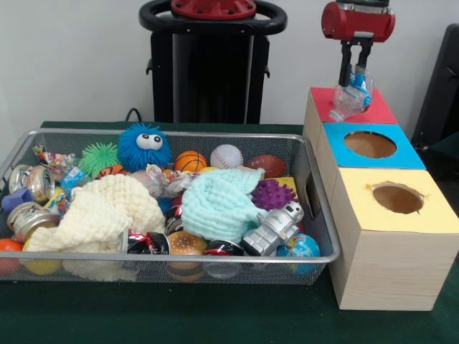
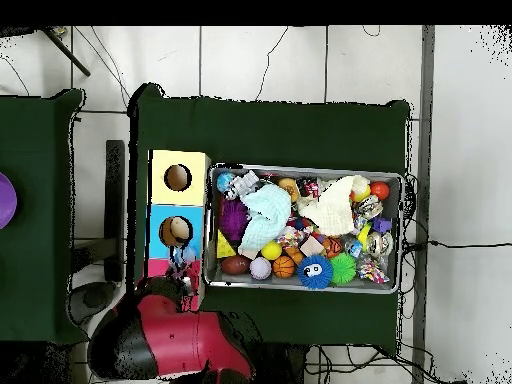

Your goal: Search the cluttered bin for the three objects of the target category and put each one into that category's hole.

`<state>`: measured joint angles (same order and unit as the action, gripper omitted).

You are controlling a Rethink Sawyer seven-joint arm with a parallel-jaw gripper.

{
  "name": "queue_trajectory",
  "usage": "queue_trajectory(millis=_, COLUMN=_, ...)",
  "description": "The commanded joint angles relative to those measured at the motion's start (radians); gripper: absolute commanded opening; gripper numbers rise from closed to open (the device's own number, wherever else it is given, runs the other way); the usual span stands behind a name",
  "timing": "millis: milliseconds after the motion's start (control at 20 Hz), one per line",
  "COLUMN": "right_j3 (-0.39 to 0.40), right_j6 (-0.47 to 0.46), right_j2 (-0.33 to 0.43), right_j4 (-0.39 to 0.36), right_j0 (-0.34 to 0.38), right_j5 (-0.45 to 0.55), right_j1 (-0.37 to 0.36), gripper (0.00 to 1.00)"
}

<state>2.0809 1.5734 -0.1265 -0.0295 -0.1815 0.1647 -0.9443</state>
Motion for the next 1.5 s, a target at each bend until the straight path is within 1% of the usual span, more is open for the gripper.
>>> queue_trajectory(millis=50, right_j3=-0.066, right_j6=0.223, right_j2=-0.024, right_j4=0.065, right_j0=-0.016, right_j5=0.143, right_j1=0.03, gripper=0.0)
queue_trajectory(millis=450, right_j3=-0.062, right_j6=0.22, right_j2=-0.012, right_j4=0.091, right_j0=-0.021, right_j5=0.103, right_j1=0.063, gripper=0.0)
queue_trajectory(millis=700, right_j3=-0.076, right_j6=0.21, right_j2=-0.011, right_j4=0.09, right_j0=-0.022, right_j5=0.093, right_j1=0.076, gripper=0.0)
queue_trajectory(millis=1150, right_j3=-0.1, right_j6=0.193, right_j2=-0.009, right_j4=0.096, right_j0=-0.015, right_j5=0.111, right_j1=0.085, gripper=0.0)
queue_trajectory(millis=1500, right_j3=-0.128, right_j6=0.192, right_j2=-0.021, right_j4=0.103, right_j0=-0.027, right_j5=0.15, right_j1=0.087, gripper=0.0)
